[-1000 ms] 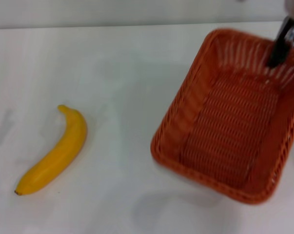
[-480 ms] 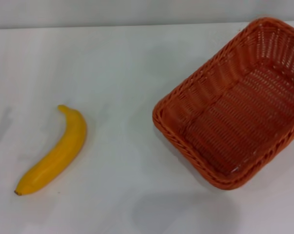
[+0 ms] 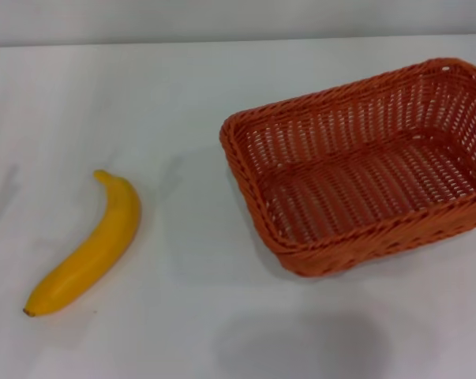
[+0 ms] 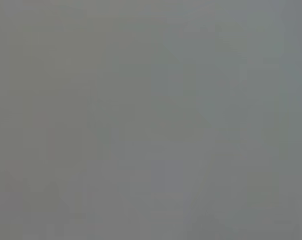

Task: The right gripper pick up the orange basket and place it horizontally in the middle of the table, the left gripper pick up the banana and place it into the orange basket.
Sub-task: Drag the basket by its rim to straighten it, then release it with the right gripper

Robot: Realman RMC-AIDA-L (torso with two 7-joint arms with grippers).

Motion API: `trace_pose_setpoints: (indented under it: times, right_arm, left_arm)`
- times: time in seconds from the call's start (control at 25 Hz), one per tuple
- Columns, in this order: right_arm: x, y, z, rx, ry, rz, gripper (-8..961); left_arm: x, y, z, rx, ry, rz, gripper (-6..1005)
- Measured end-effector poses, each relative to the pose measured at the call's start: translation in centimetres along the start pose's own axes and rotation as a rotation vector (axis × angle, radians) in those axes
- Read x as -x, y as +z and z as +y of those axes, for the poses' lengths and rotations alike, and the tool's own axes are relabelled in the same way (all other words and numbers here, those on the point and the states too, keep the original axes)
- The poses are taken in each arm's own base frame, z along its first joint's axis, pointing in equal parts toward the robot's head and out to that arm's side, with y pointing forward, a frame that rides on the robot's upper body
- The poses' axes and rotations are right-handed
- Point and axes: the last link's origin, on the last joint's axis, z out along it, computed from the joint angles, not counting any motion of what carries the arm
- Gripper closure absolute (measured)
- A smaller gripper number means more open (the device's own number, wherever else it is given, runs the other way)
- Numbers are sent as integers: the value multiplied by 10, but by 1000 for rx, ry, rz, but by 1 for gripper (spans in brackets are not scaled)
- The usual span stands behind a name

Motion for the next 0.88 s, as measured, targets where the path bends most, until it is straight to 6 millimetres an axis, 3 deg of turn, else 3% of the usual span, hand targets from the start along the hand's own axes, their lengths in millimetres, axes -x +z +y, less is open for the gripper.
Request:
trace_pose_setpoints:
  times: [0.4, 0.88]
  right_arm:
    - [-35, 3, -23, 82, 132, -161, 785]
    - [-54, 11, -18, -63, 86, -235, 762]
  left_arm:
    - [0, 15, 0, 30, -5, -10, 162]
    - [1, 21, -4, 26, -8, -32, 166]
